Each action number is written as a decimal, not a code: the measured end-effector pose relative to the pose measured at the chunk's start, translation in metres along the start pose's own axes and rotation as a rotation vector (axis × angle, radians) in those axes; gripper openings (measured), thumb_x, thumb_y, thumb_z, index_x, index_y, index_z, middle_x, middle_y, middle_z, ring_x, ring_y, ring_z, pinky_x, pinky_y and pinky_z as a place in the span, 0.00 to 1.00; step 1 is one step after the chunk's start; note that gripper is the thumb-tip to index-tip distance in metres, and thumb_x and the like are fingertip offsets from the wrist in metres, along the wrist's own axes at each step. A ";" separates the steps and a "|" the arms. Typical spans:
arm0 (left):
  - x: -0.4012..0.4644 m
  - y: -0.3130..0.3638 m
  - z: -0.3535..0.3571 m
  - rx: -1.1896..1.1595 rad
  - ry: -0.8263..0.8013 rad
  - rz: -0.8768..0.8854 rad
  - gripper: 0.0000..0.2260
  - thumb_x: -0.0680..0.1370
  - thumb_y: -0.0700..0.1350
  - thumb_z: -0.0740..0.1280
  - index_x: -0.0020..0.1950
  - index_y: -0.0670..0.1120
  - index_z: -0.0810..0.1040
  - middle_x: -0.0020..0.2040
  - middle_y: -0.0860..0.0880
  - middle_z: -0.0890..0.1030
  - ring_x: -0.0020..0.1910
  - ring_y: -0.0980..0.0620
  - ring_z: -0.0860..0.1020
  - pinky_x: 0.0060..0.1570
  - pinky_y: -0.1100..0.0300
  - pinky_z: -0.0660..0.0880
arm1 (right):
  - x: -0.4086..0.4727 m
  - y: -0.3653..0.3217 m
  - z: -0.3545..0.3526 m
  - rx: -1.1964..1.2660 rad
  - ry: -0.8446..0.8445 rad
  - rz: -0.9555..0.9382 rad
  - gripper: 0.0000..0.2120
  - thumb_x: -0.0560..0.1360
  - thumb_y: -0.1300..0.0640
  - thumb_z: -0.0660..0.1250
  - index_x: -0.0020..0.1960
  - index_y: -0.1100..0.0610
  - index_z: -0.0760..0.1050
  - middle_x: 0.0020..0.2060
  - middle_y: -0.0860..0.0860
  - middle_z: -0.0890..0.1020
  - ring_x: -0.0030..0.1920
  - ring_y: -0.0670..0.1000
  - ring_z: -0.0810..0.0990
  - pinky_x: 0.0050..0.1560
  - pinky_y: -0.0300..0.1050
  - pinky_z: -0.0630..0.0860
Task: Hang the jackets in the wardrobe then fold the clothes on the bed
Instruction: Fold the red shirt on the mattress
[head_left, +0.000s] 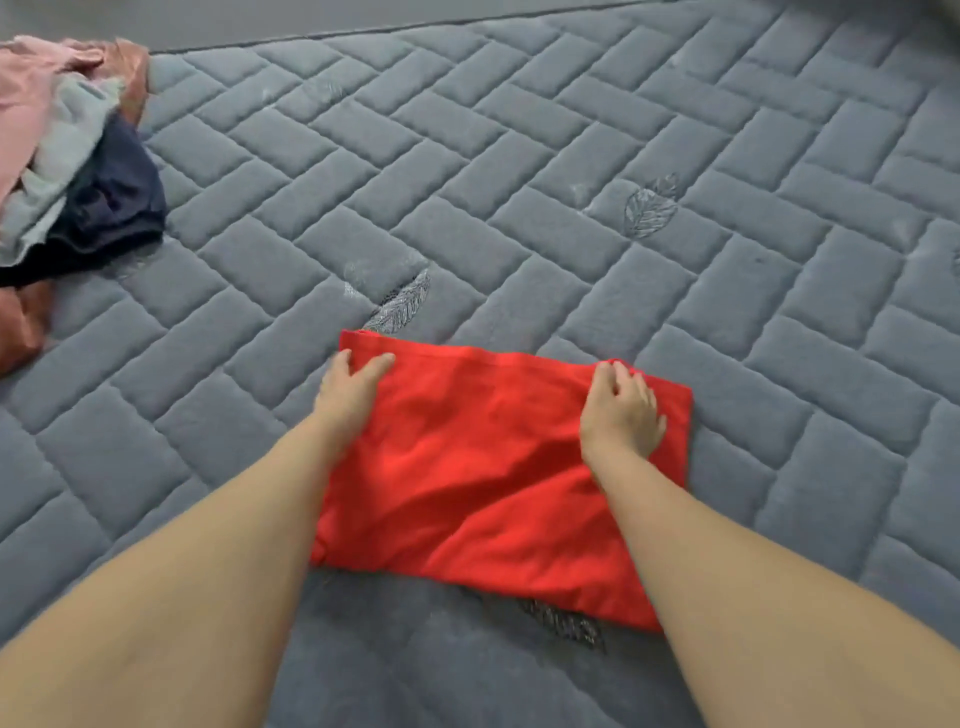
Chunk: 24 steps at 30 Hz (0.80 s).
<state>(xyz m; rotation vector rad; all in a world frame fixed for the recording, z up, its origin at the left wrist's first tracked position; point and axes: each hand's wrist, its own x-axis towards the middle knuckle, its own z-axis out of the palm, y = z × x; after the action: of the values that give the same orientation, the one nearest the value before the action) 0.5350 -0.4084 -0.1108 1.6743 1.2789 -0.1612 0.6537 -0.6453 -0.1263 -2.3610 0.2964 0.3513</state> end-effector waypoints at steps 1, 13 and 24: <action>0.009 -0.015 0.015 0.270 -0.016 0.045 0.40 0.73 0.70 0.62 0.79 0.57 0.51 0.81 0.46 0.47 0.79 0.43 0.48 0.75 0.38 0.46 | 0.001 0.011 0.019 -0.219 -0.031 -0.184 0.26 0.81 0.42 0.51 0.76 0.51 0.63 0.77 0.54 0.60 0.77 0.53 0.55 0.75 0.53 0.46; 0.039 -0.058 0.049 0.697 -0.034 0.034 0.46 0.55 0.86 0.40 0.62 0.70 0.18 0.66 0.58 0.17 0.67 0.53 0.20 0.60 0.24 0.31 | 0.012 0.049 0.076 -0.666 0.148 -0.468 0.33 0.75 0.43 0.52 0.77 0.54 0.61 0.77 0.57 0.59 0.77 0.60 0.55 0.74 0.64 0.48; 0.040 -0.053 0.036 0.653 -0.168 0.068 0.50 0.57 0.84 0.50 0.65 0.70 0.21 0.67 0.57 0.17 0.70 0.49 0.22 0.59 0.26 0.29 | 0.005 0.037 0.067 -0.641 0.088 -0.524 0.37 0.75 0.37 0.47 0.77 0.59 0.60 0.76 0.59 0.59 0.77 0.60 0.54 0.74 0.64 0.44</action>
<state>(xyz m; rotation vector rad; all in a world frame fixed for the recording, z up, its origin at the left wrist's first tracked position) 0.5255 -0.4108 -0.1854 2.1899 1.0998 -0.7260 0.6360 -0.6257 -0.1982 -2.9558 -0.4655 0.0883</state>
